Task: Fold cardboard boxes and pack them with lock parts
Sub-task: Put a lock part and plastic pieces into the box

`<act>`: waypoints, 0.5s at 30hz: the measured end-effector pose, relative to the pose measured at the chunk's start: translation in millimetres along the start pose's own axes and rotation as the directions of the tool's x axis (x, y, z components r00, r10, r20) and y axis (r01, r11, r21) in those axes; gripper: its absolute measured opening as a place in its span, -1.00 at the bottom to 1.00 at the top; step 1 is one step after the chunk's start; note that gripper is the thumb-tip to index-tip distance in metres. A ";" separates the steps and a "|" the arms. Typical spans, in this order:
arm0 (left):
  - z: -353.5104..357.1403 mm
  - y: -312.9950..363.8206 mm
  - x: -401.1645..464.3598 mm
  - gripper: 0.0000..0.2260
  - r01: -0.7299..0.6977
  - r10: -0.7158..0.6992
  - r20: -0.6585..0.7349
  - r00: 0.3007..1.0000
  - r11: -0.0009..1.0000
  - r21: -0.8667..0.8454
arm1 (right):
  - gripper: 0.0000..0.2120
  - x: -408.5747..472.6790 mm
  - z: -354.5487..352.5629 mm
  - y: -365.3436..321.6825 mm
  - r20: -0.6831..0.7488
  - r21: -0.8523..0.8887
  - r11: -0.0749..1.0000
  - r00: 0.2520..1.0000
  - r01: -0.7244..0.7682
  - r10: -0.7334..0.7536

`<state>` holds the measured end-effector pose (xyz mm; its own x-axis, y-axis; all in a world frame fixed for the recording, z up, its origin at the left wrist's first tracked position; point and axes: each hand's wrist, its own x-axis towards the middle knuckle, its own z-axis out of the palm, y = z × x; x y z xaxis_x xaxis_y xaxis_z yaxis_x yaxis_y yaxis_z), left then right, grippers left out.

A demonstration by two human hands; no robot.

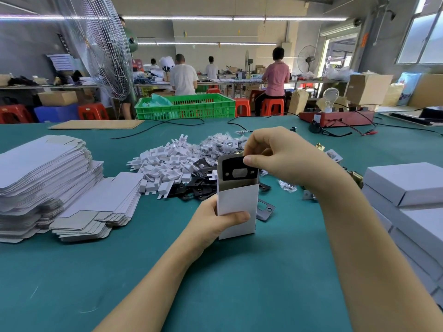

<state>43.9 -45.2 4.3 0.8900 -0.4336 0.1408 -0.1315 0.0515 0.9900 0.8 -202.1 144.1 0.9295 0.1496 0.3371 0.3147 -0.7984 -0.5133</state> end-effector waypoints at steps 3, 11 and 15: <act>-0.4 -1.4 0.5 -0.65 0.001 -0.001 -0.004 1.000 1.000 -0.001 | -0.98 2.0 7.1 -1.6 0.043 -0.048 0.999 0.999 0.015 -0.013; -1.3 -1.6 0.1 -0.66 -0.016 0.016 0.024 1.000 1.000 -0.001 | -0.98 0.6 8.1 1.2 0.111 0.027 1.000 0.994 0.014 -0.017; -0.3 -1.4 0.4 -0.66 -0.018 0.018 0.022 1.000 1.000 0.001 | -0.98 0.7 8.3 0.4 0.154 0.015 1.000 0.988 -0.013 0.010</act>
<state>44.6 -45.2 2.9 0.8774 -0.4527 0.1585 -0.1481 0.0586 0.9872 3.2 -197.5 137.6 0.9513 0.2295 0.2059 0.3056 -0.7913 -0.5296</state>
